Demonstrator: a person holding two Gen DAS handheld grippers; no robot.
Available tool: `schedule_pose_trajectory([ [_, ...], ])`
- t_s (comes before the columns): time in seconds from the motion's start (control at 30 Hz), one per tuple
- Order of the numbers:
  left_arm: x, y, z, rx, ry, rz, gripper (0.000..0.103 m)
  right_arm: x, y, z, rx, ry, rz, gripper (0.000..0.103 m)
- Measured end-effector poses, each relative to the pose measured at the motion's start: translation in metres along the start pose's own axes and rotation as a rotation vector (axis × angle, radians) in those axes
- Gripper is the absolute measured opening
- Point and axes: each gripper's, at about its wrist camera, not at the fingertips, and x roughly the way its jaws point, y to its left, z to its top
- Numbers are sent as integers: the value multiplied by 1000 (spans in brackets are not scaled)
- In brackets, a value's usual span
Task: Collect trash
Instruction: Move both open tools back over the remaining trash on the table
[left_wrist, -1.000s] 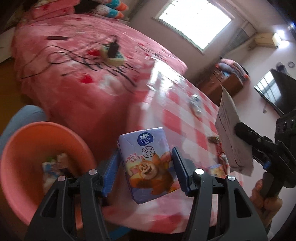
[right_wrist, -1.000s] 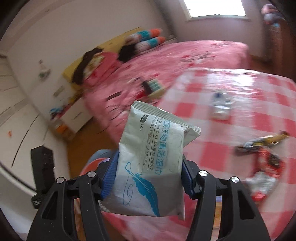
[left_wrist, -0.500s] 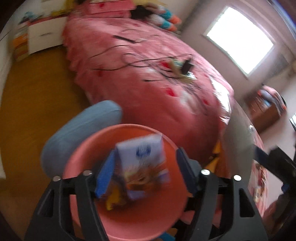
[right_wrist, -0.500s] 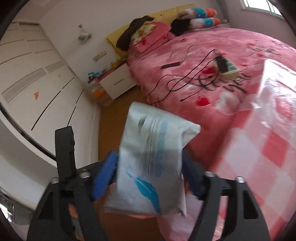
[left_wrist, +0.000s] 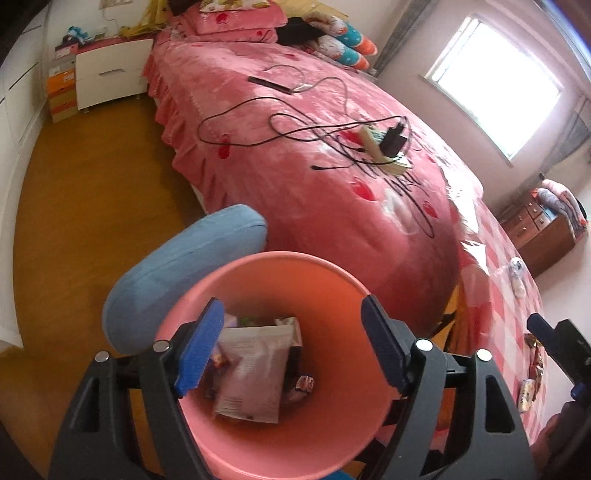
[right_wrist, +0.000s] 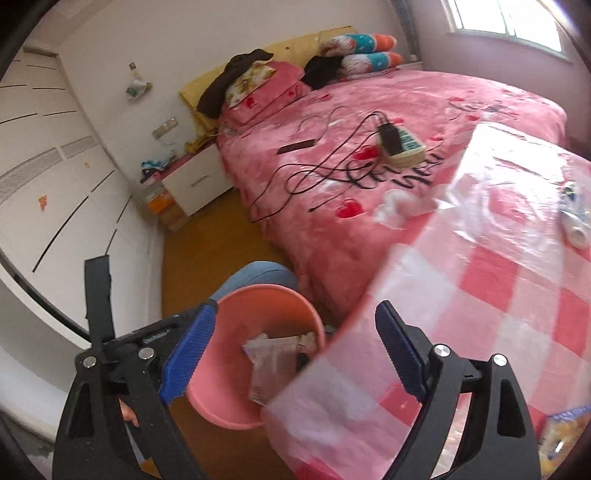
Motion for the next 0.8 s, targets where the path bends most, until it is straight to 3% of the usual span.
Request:
schedule_pose_trajectory([
  [0.33, -5, -56, -12, 96, 18, -67, 78, -33, -35, -24, -37, -64, -201, 89],
  [0.8, -5, -135, -35, 246, 45, -113, 78, -65, -78, -46, -35, -123, -337, 89],
])
